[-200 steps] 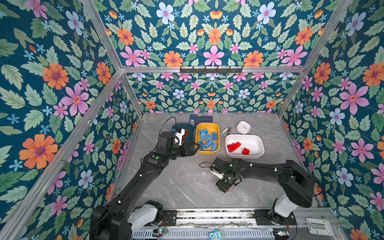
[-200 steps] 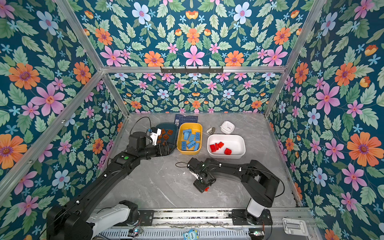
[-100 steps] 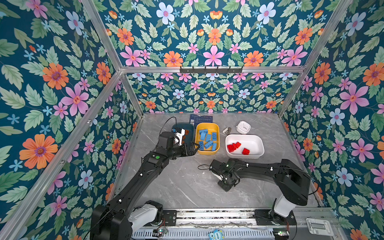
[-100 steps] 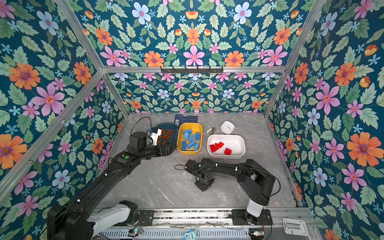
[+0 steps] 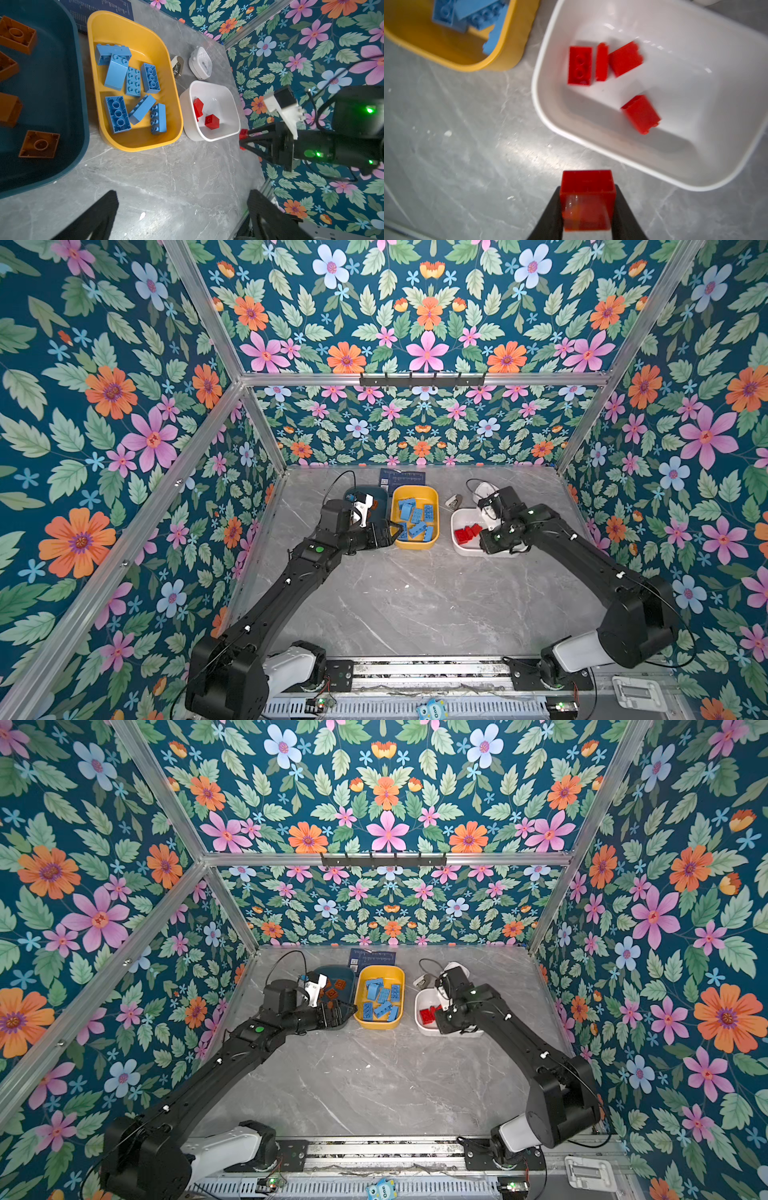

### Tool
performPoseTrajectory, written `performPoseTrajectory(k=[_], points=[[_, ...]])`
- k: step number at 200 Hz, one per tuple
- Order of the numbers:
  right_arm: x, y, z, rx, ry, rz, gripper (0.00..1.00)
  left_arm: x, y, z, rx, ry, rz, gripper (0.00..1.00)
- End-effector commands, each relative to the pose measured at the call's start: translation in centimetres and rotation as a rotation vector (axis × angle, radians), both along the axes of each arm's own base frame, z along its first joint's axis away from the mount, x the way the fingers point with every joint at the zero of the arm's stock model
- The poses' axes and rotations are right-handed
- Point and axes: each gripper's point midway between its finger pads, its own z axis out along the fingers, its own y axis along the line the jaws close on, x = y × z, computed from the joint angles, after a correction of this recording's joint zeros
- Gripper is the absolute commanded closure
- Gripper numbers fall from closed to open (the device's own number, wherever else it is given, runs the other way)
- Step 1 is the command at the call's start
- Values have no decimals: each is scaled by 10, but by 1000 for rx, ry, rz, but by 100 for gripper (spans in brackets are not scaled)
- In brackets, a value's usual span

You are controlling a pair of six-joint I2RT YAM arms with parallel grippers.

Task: Sort the legos into containers by color
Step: Place the lego in the container.

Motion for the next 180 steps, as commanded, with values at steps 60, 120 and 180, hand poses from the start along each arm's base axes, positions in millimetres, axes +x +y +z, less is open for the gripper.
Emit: performPoseTrajectory(k=[60,120,180], points=[[85,-35,-43,-39,36,-29,71,24,-14,19,-60,-60,-9,0],[97,-33,-40,-22,-4,-44,28,36,5,8,93,-93,51,0],[65,-66,18,159,-231,-198,3,74,135,1,653,-185,465,0]])
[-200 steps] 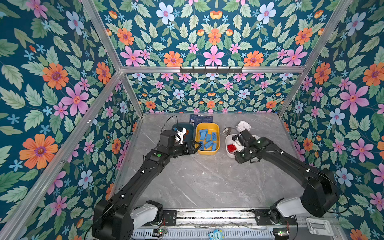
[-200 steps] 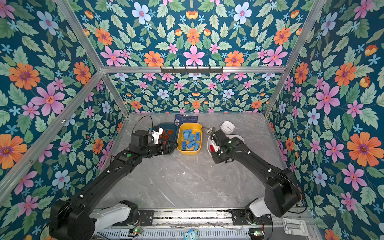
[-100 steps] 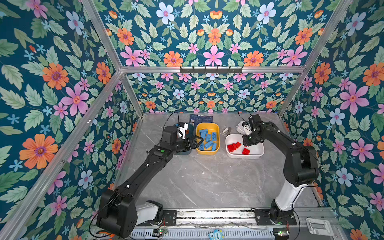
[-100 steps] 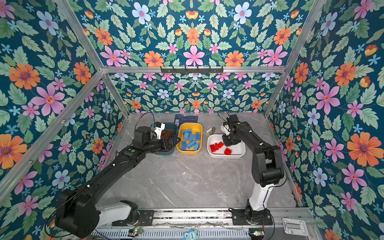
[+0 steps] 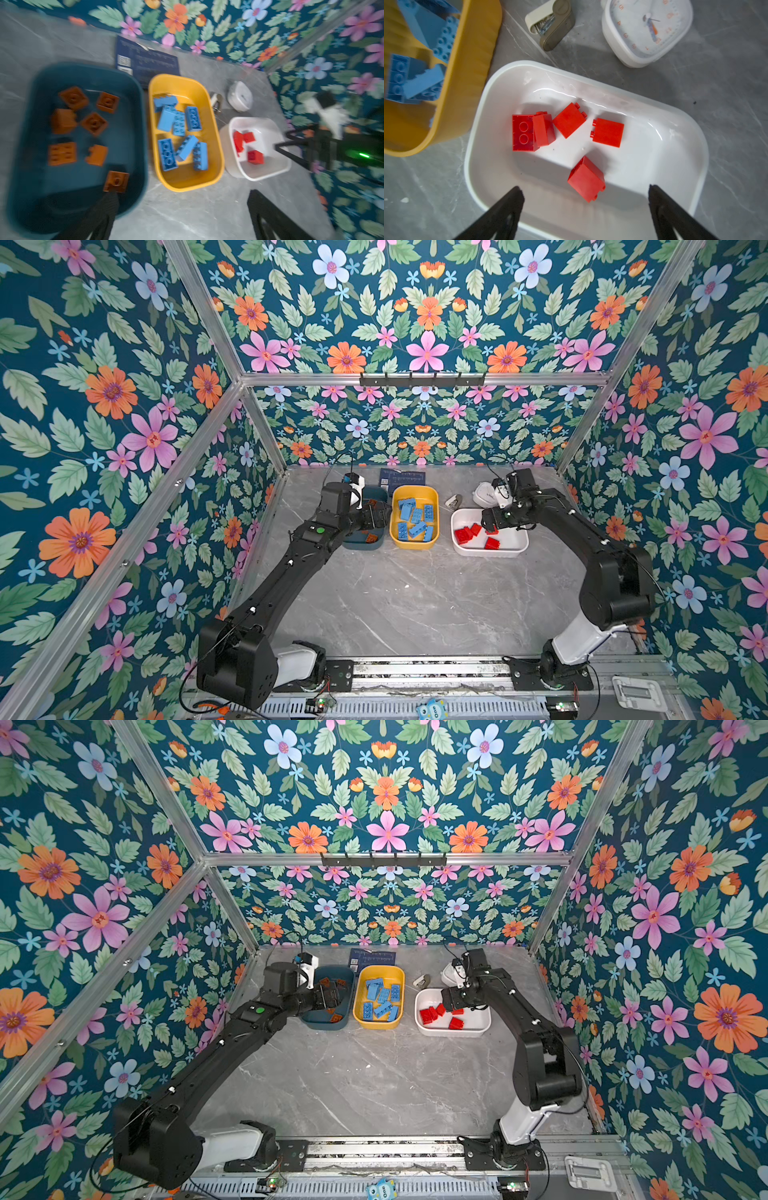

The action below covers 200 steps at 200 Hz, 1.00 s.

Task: Sort the legos into containers by color
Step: Place the lego in the container, then reset both arms

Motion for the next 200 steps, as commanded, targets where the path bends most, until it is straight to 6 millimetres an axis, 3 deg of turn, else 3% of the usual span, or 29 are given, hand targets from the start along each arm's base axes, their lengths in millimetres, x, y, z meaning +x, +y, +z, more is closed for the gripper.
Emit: performPoseTrajectory(k=[1,17,41,83,122,143,200], points=[[-2,-14,20,115,-121,-93,3,9,77,-15,316,-22,244,0],[-8,-38,19,143,-217,-182,1,15,113,-24,386,-62,379,0],[-18,-70,11,100,-357,-297,1,13,152,-41,404,-144,528,0],[-29,-85,-8,20,-468,-330,1,0,196,-71,474,-199,693,0],[-25,-80,-22,39,-550,-293,1,-10,206,-106,519,-251,718,0],[-20,-77,-26,40,-598,-268,1,-5,201,-121,498,-262,687,0],[-11,-64,-31,105,-638,-214,1,18,188,-111,476,-368,627,0]])
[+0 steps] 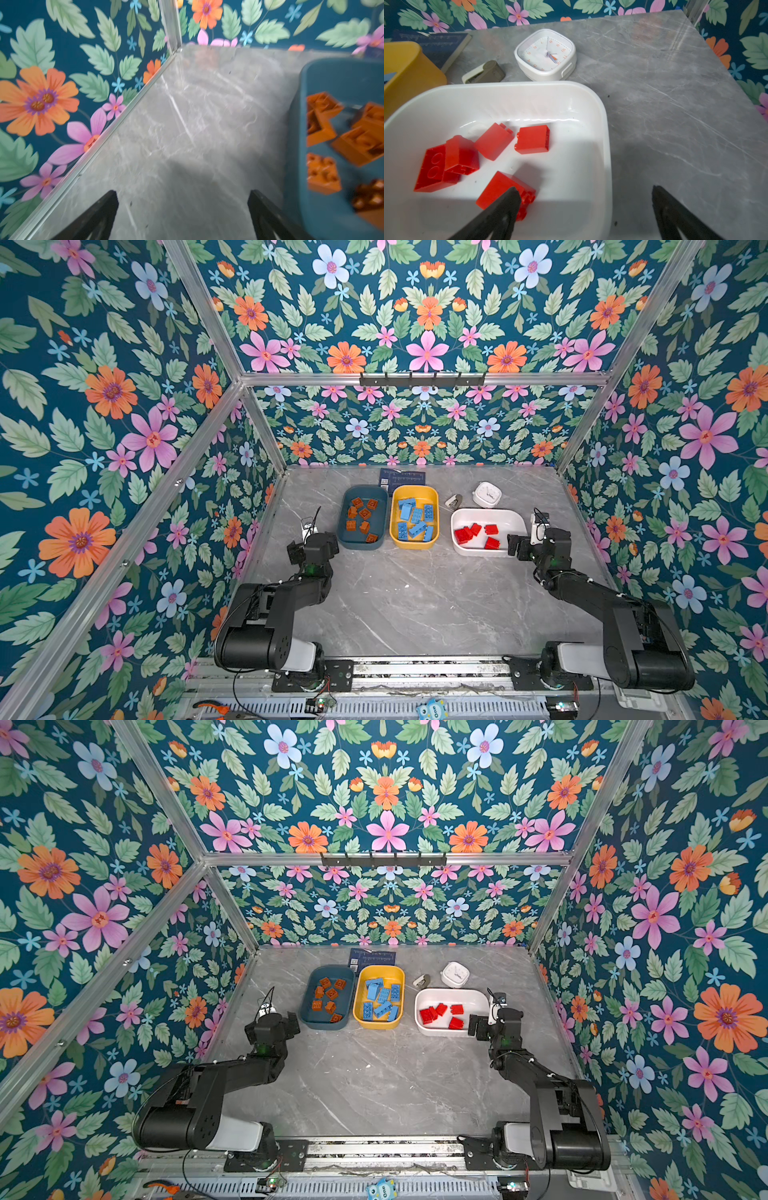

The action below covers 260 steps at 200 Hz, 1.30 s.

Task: Sort the legos into containers by color
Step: Reset both arms

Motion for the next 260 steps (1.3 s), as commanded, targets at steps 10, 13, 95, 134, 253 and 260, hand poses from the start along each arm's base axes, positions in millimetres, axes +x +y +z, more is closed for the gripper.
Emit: performPoseTrajectory(k=[10,13,95,134,253,260], points=[[15,9,12,17,-86,48,1,17,-7,24,19,-121,-48,0],[15,9,11,17,-85,50,1,18,-7,25,26,-123,-54,0],[5,9,5,12,-168,48,1,14,-4,23,35,-186,-43,0],[5,7,4,11,-167,40,1,13,-3,25,42,-202,-43,0],[5,7,5,8,-169,36,1,8,-12,19,28,-239,-140,0],[5,7,4,8,-168,37,1,8,-11,19,28,-239,-135,0]])
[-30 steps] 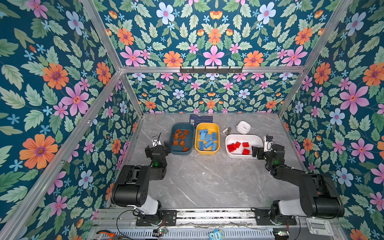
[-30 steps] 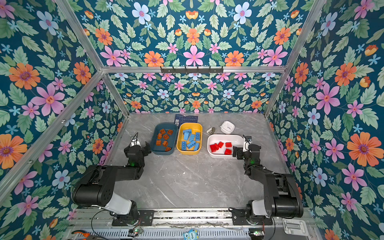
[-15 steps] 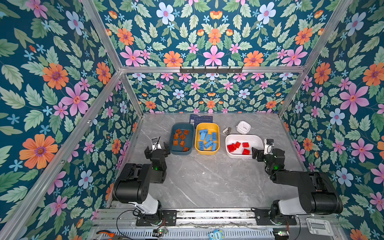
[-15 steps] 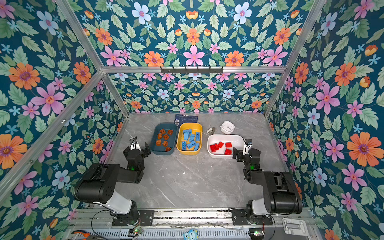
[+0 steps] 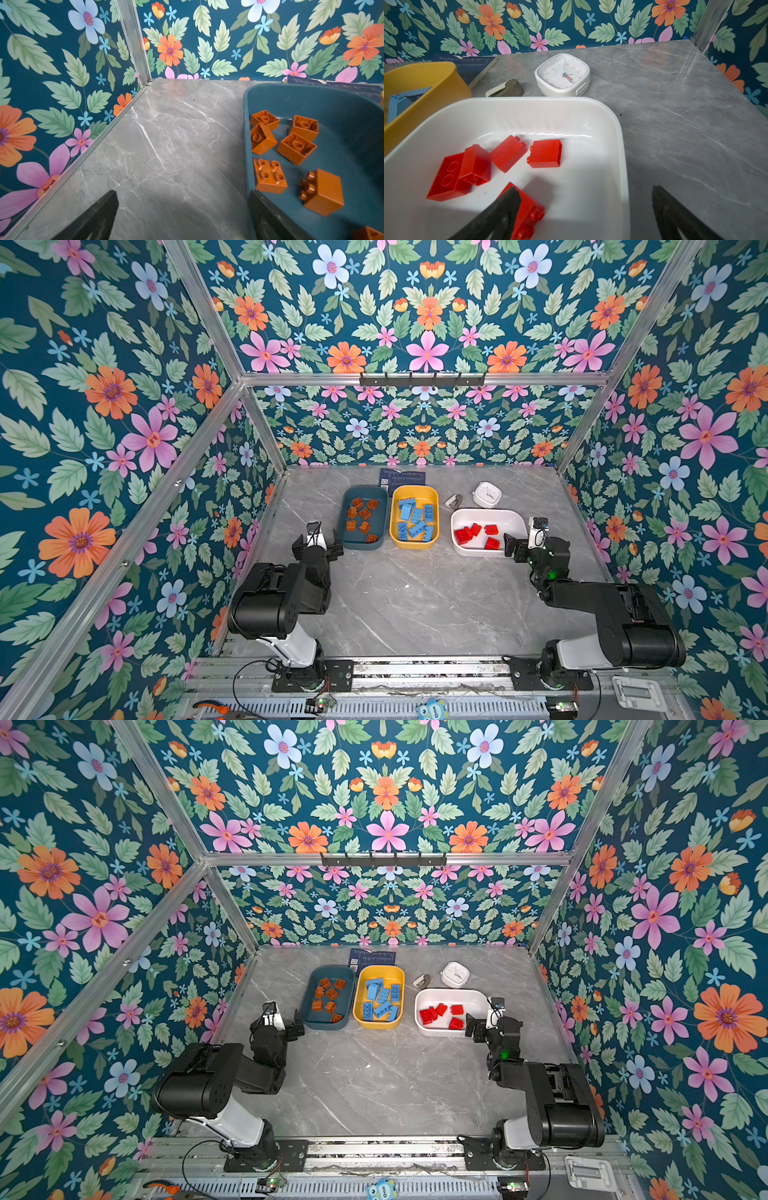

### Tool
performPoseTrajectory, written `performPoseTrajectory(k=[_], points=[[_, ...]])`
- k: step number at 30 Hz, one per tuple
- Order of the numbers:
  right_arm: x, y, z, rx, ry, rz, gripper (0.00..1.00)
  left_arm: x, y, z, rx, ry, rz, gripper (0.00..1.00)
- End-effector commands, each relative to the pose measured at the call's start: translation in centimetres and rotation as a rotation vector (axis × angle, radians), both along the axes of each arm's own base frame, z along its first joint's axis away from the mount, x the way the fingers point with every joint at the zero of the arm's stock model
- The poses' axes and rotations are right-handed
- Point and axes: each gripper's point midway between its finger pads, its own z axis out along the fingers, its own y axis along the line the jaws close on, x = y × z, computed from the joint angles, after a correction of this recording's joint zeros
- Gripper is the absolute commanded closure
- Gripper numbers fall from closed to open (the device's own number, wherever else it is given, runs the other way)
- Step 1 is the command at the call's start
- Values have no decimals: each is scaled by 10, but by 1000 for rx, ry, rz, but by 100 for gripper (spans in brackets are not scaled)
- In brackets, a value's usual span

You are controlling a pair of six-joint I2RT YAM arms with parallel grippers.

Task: Sort the legos into containers by color
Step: Reset both arms

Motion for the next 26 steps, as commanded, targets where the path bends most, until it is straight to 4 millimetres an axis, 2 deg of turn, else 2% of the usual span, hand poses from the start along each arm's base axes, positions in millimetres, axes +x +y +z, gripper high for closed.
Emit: performPoseTrajectory(k=[1,26], points=[[3,-1,7,-4,-31,-6,1,2,6,14,-4,-60,36,0],[3,-3,6,-4,-28,-17,1,2,9,15,-9,-62,55,0]])
